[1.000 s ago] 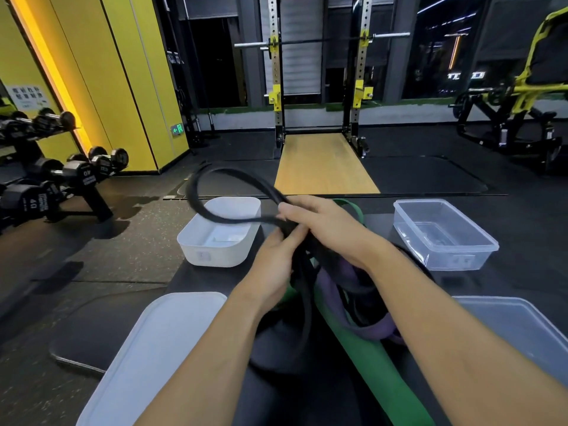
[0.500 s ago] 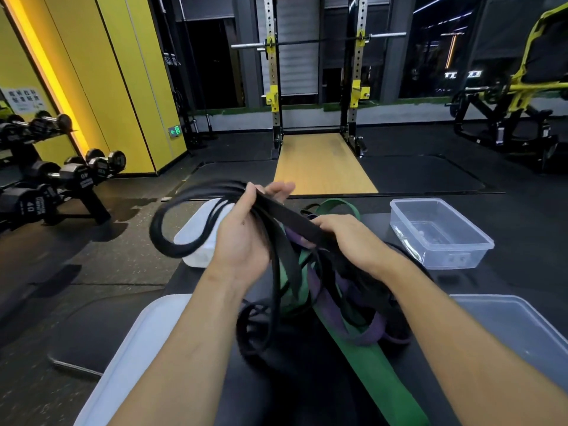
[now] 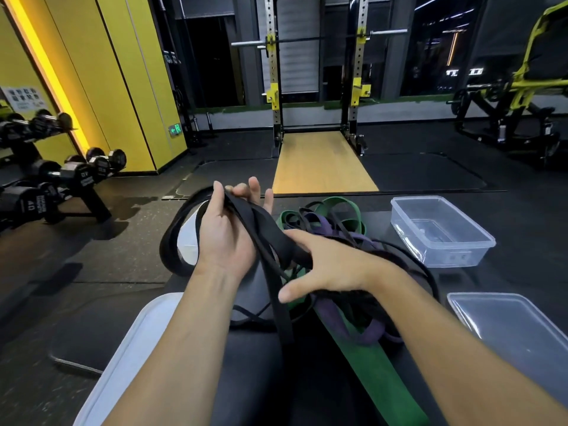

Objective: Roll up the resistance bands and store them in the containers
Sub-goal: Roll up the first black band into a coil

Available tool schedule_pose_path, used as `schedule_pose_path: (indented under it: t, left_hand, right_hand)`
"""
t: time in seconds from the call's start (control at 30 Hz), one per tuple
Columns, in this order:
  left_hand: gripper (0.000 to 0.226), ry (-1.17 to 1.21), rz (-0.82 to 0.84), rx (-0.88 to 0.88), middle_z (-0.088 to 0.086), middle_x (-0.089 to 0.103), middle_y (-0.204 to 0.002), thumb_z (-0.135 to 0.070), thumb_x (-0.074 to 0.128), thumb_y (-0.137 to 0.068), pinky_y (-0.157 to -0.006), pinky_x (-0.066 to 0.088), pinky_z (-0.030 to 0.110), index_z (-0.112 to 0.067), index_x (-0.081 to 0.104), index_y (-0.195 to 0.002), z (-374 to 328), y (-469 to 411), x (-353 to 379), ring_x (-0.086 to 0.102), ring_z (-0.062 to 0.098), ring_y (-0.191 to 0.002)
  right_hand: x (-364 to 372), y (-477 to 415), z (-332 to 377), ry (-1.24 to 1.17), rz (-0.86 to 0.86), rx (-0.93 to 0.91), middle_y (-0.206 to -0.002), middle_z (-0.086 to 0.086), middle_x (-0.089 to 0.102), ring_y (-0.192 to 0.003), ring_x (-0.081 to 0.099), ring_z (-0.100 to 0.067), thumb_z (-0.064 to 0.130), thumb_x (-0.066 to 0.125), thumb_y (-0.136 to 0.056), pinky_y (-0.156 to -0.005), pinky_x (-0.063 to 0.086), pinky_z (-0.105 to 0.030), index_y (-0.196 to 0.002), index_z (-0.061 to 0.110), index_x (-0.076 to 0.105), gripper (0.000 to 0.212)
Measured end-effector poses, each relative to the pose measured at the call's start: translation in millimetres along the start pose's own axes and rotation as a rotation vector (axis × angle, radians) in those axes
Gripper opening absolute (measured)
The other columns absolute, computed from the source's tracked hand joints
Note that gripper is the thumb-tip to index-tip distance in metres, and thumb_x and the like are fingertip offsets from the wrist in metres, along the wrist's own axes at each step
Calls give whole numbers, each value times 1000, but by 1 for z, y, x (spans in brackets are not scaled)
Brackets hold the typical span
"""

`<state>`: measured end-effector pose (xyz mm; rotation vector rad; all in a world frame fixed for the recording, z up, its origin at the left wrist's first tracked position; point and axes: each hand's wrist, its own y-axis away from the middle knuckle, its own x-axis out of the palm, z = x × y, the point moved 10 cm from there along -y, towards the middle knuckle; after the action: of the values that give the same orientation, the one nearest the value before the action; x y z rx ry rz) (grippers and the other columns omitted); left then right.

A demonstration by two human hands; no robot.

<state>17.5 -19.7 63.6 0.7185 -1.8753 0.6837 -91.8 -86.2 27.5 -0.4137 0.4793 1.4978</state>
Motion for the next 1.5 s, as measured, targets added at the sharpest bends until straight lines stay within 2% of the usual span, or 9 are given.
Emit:
schedule_pose_path:
  t: [0.47, 0.63, 0.8, 0.9, 1.03, 1.13, 1.23, 1.33, 1.5]
  left_hand:
    - [28, 154, 79, -31, -6, 44, -76, -36, 52, -106, -85, 52, 31, -16, 50, -86, -5, -4, 14, 47, 11, -61]
    - [32, 27, 24, 39, -7, 39, -71, -41, 57, -102, -74, 51, 29, -18, 50, -81, -14, -5, 14, 41, 11, -57]
    - [41, -308, -111, 22, -7, 26, -60, -29, 66, -98, -64, 47, 20, -21, 40, -68, -11, 0, -7, 30, 8, -48]
    - [40, -446, -175, -74, -5, 32, -61, -15, 54, -105, -56, 50, 21, -21, 37, -69, 4, 2, -25, 36, 9, -50]
    - [9, -701, -74, -144, 0, 57, -79, -12, 60, -103, -72, 49, 25, -6, 66, -105, 24, 5, -24, 45, 12, -59]
    - [35, -774, 87, -218, 17, 57, -108, -34, 74, -94, -112, 45, 47, -8, 76, -116, 44, 13, -4, 45, 30, -97]
    - [56, -767, 229, -331, 15, 40, -127, -66, 79, -77, -118, 35, 53, -19, 80, -108, 61, 24, 9, 35, 30, -113]
    - [41, -896, 318, -244, 13, 73, -111, -35, 82, -79, -107, 48, 52, -13, 74, -113, 63, 26, 11, 69, 27, -103]
    - [42, -1149, 370, -183, 18, 75, -117, -9, 84, -80, -107, 52, 51, -1, 70, -119, 54, 30, 28, 71, 34, -115]
  right_hand:
    - [4, 4, -15, 49, 148, 176, -91, 9, 78, -96, 73, -10, 19, 89, -77, -99, 52, -34, -83, 27, 77, 16]
    - [-41, 4, -9, 247, -192, 144, -67, 7, 72, -67, 65, -4, 40, 79, -87, -75, 49, -28, -80, 17, 69, 26]
    - [-71, 13, 21, -61, -421, -33, -73, 1, 70, -62, 64, -9, 9, 77, -90, -66, 51, -23, -96, 13, 67, 12]
    - [-99, 18, 32, -323, -602, -98, -76, -5, 73, -60, 63, -10, -12, 71, -86, -60, 51, -19, -117, 15, 64, 41]
    - [-112, 13, 47, -512, -679, -167, -72, -1, 68, -62, 59, -17, -15, 67, -85, -63, 51, -28, -123, 14, 60, 49]
    - [-107, 5, 57, -529, -652, -197, -77, -5, 65, -67, 63, -17, -14, 62, -87, -62, 53, -32, -127, 18, 59, 52]
    - [-103, -1, 62, -566, -627, -210, -76, -3, 64, -69, 65, -18, -11, 60, -89, -56, 54, -36, -128, 22, 57, 52]
    - [-90, -11, 63, -588, -625, -222, -69, 1, 62, -64, 61, -14, -13, 55, -89, -58, 52, -29, -123, 19, 59, 47]
    - [-80, -22, 43, -887, -642, -197, -89, -14, 67, -88, 63, -29, -6, 45, -94, -79, 53, -43, -115, 26, 65, 43]
